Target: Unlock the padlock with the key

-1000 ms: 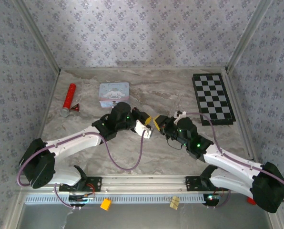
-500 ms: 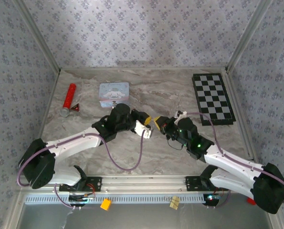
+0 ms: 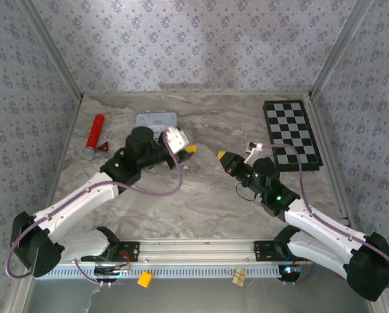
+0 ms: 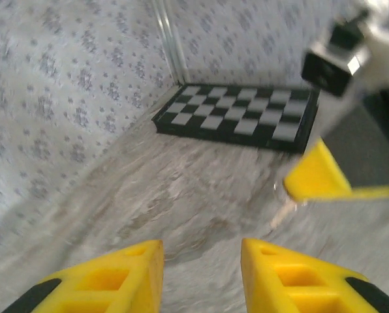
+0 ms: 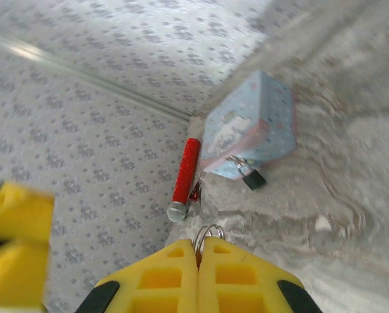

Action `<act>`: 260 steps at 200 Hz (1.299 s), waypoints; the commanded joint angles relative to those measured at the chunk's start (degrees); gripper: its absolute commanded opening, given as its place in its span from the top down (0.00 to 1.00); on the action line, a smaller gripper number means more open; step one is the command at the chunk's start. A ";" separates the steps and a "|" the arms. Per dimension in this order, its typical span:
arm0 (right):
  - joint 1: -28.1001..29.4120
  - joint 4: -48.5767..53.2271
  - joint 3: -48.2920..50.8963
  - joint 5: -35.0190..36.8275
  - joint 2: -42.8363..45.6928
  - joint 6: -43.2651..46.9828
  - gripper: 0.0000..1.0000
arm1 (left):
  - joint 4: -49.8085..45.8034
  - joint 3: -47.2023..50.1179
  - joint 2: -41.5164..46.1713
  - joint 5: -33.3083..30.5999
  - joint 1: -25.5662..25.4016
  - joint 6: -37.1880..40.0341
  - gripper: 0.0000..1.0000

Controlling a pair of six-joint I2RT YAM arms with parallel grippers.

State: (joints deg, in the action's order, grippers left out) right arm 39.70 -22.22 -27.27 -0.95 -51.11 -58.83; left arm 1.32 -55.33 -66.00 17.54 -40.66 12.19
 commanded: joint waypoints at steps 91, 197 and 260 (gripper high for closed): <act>6.14 -26.52 2.39 -5.79 -5.27 31.62 1.00 | 11.68 4.84 -1.65 23.96 3.84 -45.39 0.57; 6.95 -30.74 2.96 -5.92 -6.10 32.37 1.00 | 14.06 5.32 -2.49 28.06 3.66 -46.09 0.68; 7.56 -31.31 3.35 -5.38 -6.46 33.67 1.00 | 14.30 4.62 -2.62 28.60 3.07 -46.20 0.82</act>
State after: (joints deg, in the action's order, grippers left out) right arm 46.78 -51.00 -24.84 -6.46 -57.56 -26.96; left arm 13.58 -49.93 -68.49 44.36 -37.01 -34.17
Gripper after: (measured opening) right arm 0.050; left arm 0.203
